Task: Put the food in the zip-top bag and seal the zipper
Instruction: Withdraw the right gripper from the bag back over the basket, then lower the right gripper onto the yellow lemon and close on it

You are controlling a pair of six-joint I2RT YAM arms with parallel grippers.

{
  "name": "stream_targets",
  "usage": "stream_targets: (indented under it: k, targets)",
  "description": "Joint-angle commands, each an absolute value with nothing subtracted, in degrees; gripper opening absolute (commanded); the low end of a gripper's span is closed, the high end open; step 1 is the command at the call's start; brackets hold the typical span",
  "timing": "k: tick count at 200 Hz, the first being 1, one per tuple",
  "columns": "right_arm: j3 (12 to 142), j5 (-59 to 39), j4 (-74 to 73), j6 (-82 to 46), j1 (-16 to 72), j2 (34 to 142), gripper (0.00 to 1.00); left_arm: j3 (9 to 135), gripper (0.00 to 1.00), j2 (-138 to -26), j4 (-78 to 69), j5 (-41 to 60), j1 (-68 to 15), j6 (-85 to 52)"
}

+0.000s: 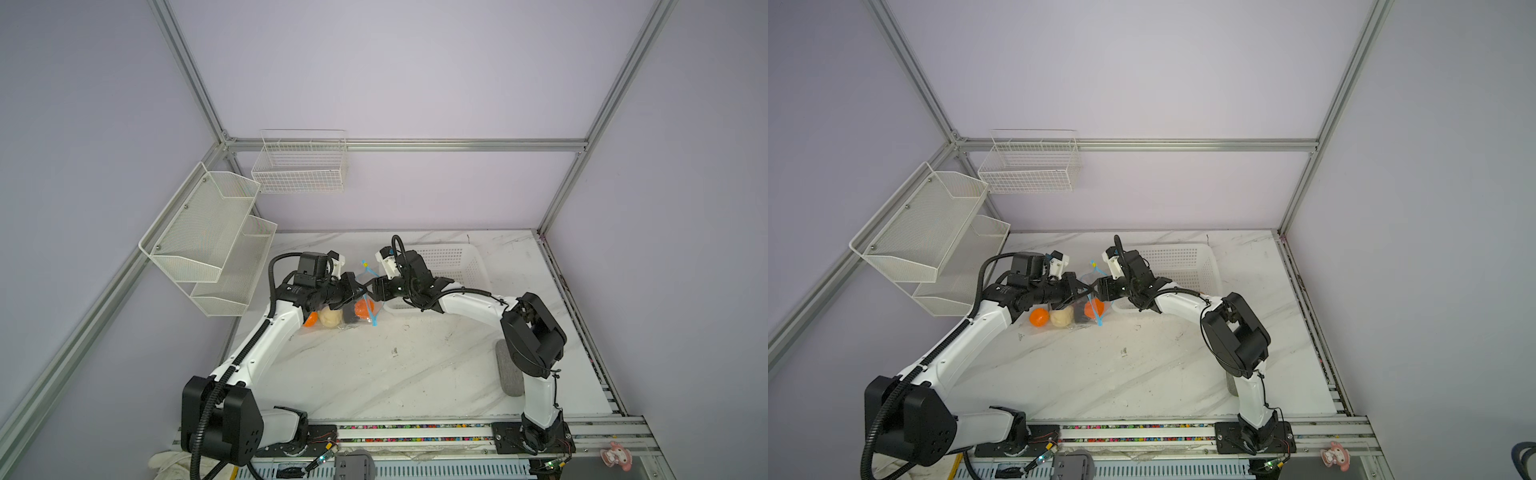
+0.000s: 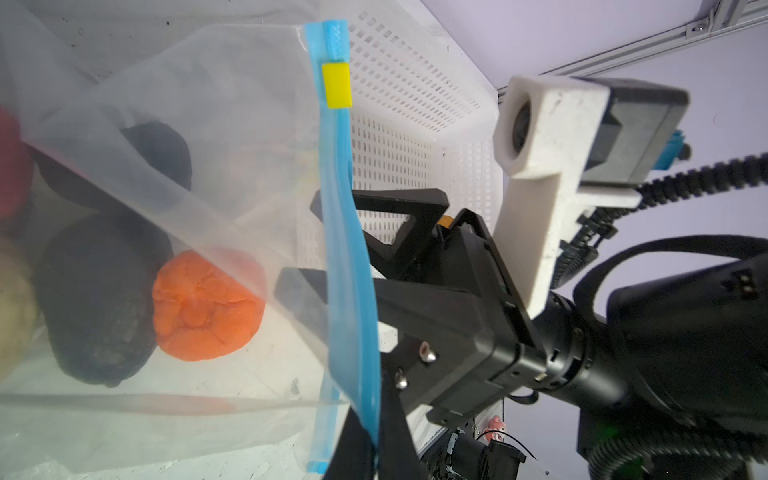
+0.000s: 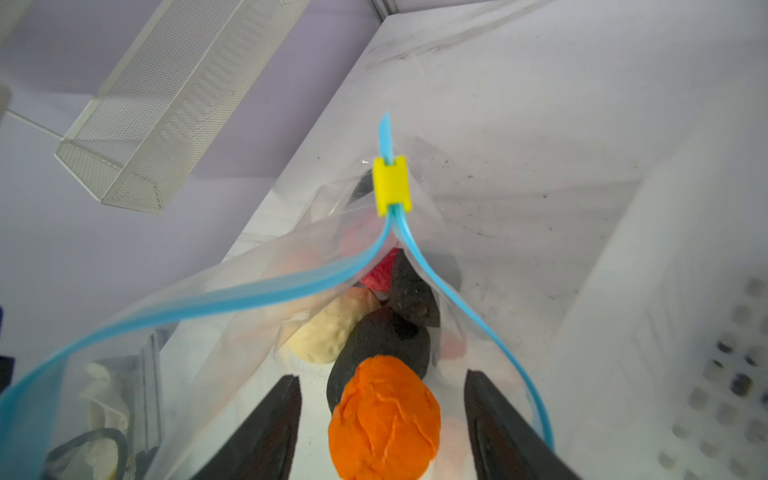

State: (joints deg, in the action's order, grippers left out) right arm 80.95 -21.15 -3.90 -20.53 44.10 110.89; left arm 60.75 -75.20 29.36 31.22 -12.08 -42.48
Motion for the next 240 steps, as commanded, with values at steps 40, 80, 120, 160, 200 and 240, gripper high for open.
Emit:
stream_targets:
  k: [40,80,120,160,200,240]
  targets:
    - [81.12,-11.75,19.35,-24.57,44.32,101.52,0.65,59.5,0.0,-73.13,26.98,31.9,-12.15,-43.15]
    - [85.22,-1.49,35.53,-24.48,42.45,100.77,0.67,59.67,0.0,-73.47,26.98,32.34,-12.15,-43.07]
    - [86.56,4.41,42.85,-23.89,36.7,99.04,0.68,59.85,0.0,-73.38,26.99,32.47,-12.17,-42.82]
    - [85.7,7.07,45.09,-22.7,29.45,98.32,0.69,60.07,0.0,-73.37,27.25,32.41,-12.11,-42.67]
    - [84.74,7.86,45.82,-22.41,25.19,98.71,0.72,60.29,0.0,-73.41,27.77,32.25,-11.98,-42.36]
    - [83.72,9.27,48.44,-21.98,24.19,100.58,0.75,60.29,0.0,-74.04,27.8,32.34,-12.03,-42.32]
